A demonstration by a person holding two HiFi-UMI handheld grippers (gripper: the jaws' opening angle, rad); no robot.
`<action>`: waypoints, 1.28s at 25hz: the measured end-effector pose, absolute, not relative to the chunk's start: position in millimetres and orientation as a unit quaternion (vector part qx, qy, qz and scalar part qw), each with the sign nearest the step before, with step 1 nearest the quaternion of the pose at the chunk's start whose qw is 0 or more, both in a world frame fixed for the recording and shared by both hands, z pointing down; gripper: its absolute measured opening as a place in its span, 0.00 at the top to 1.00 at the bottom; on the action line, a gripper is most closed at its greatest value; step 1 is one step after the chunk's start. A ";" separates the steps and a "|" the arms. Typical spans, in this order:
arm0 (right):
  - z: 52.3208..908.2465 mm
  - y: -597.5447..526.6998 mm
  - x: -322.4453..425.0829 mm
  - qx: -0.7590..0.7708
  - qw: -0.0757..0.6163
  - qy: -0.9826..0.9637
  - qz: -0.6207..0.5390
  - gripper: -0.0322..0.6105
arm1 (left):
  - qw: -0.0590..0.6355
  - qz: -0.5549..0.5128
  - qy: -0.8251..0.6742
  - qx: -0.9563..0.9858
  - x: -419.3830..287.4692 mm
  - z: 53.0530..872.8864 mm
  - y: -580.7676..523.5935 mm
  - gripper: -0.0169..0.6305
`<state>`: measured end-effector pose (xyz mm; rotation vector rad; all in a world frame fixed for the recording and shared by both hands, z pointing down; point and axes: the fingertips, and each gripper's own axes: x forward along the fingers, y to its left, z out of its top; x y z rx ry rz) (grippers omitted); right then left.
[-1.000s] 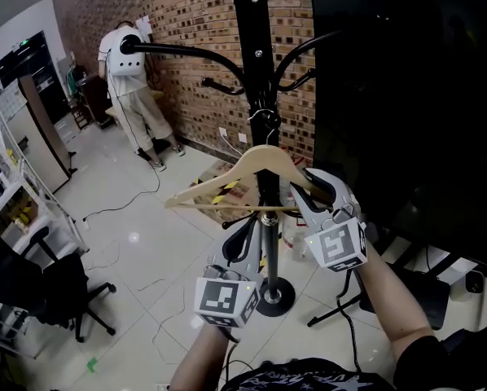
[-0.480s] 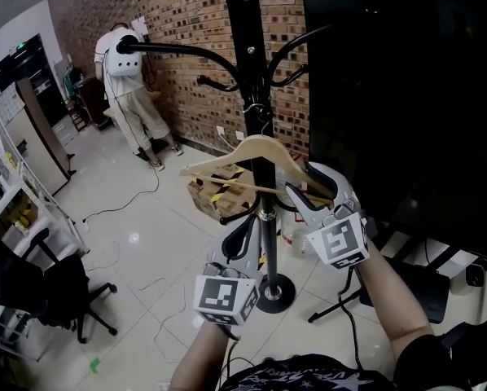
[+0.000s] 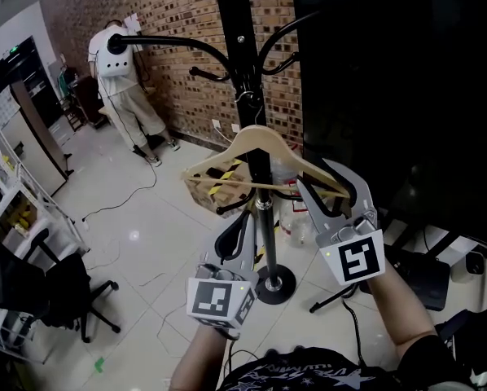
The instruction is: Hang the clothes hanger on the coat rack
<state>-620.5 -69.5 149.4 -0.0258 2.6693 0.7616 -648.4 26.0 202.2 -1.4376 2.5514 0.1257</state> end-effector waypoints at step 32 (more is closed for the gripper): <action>255.7 -22.8 -584.1 0.024 0.081 0.992 0.089 0.94 | 0.032 0.071 0.865 -0.495 -605.2 258.6 26.5 0.97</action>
